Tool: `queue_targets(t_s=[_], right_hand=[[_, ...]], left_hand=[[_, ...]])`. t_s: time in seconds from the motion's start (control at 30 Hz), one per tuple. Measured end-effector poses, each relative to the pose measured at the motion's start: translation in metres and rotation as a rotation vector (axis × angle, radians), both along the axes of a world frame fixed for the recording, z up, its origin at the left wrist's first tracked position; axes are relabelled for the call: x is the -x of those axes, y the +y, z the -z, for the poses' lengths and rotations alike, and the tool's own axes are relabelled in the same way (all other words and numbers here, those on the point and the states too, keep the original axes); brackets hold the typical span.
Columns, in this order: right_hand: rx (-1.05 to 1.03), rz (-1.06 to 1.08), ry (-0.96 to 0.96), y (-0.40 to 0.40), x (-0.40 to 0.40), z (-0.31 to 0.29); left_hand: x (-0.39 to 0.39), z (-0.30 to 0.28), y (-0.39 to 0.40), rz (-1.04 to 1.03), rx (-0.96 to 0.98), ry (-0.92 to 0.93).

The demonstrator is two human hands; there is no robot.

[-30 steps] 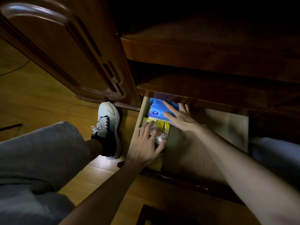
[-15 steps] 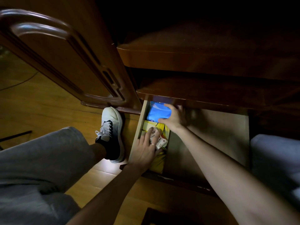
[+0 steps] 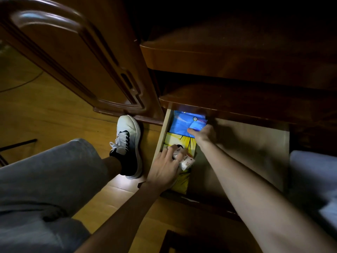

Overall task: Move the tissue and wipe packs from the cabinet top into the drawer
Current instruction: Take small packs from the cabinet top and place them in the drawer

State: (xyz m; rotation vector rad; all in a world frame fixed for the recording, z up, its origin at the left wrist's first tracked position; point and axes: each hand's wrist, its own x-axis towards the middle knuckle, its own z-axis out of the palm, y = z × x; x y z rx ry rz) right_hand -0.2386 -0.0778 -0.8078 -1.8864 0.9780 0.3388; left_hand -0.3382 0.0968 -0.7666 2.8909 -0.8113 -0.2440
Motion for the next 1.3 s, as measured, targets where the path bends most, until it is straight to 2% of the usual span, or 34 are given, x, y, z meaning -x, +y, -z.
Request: queue_targets(t_s=[0.13,0.37,0.7,0.8,0.93,1.03,1.2,1.3], right_hand=[[-0.024,-0.015,0.044,-0.005,0.0,0.0],[-0.12,-0.038,-0.046,-0.017,0.011,0.011],[-0.214,-0.227,-0.018,-0.027,0.001,0.006],[-0.239,-0.231,-0.11,-0.027,0.013,0.009],[-0.157,-0.185,-0.212,-0.015,0.019,0.018],[-0.093,-0.167,-0.143,-0.012,0.011,0.022],[-0.136,-0.228,-0.04,-0.023,0.008,0.007],[-0.229,-0.099,-0.03,-0.025,0.012,0.004]], left_hand=[[-0.003,0.003,0.001,0.006,0.039,-0.012],[-0.007,0.005,0.0,-0.01,0.096,-0.029],[-0.01,0.004,0.009,0.07,0.217,0.033],[-0.01,0.008,0.009,0.06,0.241,0.014],[-0.011,0.013,0.009,0.068,0.26,0.016],[-0.011,0.013,0.009,0.073,0.242,0.022],[-0.014,0.005,0.008,0.073,0.233,0.045],[-0.014,0.003,0.006,0.061,0.211,0.047]])
